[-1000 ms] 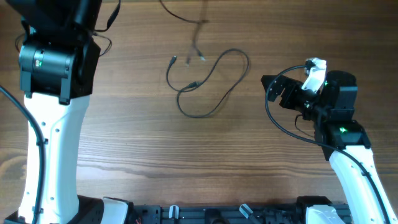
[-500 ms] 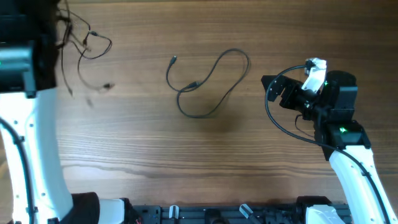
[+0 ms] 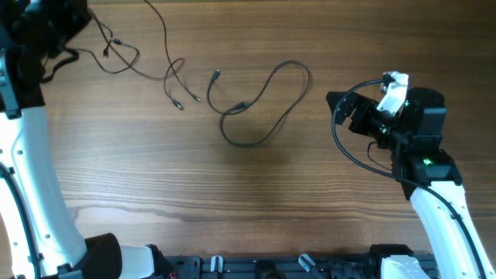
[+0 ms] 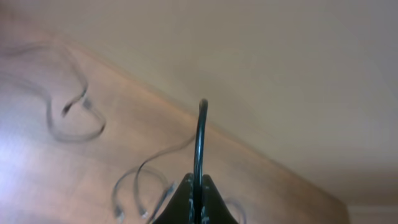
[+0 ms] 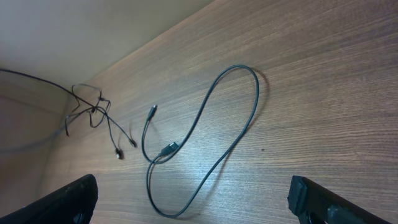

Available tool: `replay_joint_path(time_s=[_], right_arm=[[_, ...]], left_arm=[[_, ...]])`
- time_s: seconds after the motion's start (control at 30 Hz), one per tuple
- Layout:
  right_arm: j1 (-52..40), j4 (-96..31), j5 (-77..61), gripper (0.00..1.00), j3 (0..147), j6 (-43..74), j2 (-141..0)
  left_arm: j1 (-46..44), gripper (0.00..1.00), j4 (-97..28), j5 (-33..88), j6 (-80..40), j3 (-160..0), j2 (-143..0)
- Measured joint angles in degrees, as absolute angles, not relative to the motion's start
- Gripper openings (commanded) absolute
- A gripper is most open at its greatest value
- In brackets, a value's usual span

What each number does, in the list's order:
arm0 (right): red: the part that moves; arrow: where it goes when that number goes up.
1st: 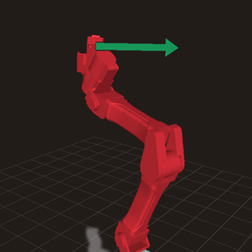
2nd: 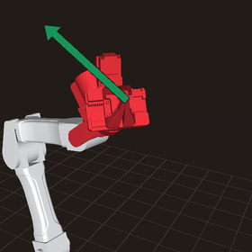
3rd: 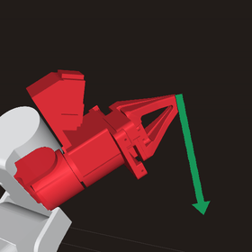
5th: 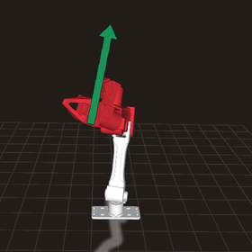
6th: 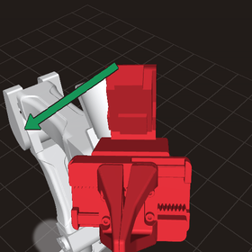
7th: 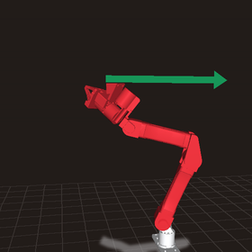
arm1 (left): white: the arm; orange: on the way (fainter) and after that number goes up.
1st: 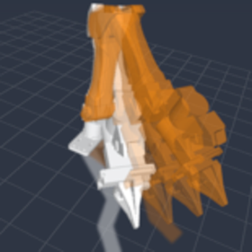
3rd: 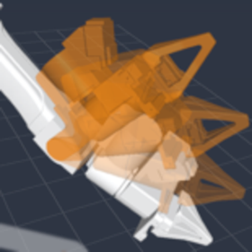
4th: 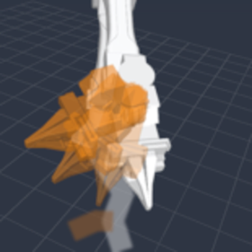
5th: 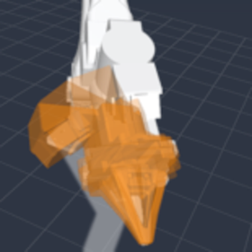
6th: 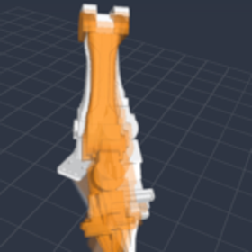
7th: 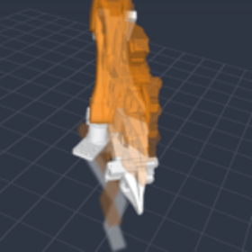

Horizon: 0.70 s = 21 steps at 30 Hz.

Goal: Untangle cables
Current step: 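Lower the second cable at the left side and release it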

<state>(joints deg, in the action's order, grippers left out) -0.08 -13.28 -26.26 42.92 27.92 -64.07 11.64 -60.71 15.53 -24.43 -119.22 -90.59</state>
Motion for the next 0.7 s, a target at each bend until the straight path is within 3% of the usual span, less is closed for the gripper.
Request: replay_joint_path(time_s=[0.4, 0.7], right_arm=[[-0.08, -13.26, -26.26, 1.0, 42.92, 28.29, -64.07], [-0.08, -13.04, -25.93, 1.0, 42.92, 28.29, -64.07]], left_arm=[[27.2, 0.04, -68.86, 10.63, -25.63, -119.24, -94.78], [31.97, 0.04, -69.47, 1.83, -26.3, -119.26, -104.29]])
